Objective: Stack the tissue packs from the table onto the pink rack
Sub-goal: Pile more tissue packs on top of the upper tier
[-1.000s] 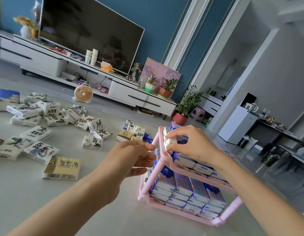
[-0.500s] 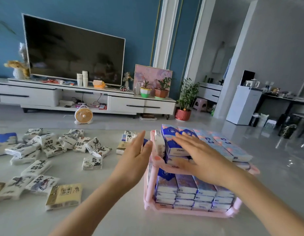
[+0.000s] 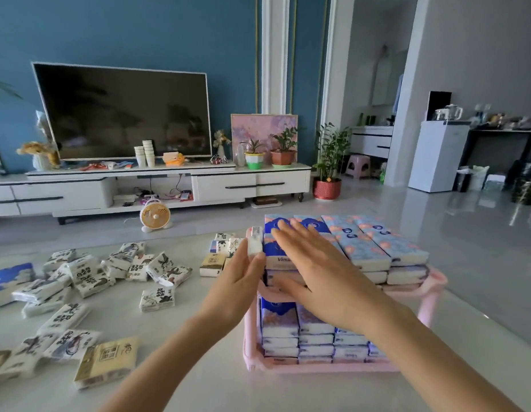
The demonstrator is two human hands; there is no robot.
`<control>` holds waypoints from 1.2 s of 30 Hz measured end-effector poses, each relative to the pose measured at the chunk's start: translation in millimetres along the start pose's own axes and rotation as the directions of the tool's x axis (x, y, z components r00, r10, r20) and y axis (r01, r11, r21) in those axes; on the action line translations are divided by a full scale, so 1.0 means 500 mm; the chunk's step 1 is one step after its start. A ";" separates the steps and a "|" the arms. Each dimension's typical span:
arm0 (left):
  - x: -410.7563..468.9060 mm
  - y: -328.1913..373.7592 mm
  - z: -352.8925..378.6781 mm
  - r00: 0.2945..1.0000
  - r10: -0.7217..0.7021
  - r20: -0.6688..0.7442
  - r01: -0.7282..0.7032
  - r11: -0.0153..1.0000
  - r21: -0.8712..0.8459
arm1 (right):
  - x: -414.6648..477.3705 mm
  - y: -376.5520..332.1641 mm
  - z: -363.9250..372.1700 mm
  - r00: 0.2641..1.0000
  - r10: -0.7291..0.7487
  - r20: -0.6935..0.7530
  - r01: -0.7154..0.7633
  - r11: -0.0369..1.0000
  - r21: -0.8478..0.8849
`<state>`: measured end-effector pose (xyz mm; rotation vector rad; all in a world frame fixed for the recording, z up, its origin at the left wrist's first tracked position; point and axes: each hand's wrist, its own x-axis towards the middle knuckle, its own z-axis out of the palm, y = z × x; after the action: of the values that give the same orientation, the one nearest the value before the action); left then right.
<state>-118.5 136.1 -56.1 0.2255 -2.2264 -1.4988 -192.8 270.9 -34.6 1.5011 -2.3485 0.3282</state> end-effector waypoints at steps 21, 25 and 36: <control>0.068 0.049 0.038 0.967 -0.187 -0.175 0.159 0.974 -0.164 | -0.037 0.273 -0.067 0.706 0.657 0.267 -0.574 0.309 0.758; 0.074 0.043 0.037 0.958 -0.224 -0.177 0.193 0.965 -0.179 | -0.034 0.253 -0.066 0.710 0.637 0.301 -0.604 0.331 0.725; 0.076 0.045 0.031 0.960 -0.262 -0.095 0.246 0.958 -0.149 | -0.028 0.235 -0.064 0.704 0.633 0.322 -0.608 0.302 0.734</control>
<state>-156.9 143.8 -30.0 0.5591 -2.0555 -1.7170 -289.3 343.5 -12.6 0.6239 -2.8045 1.8402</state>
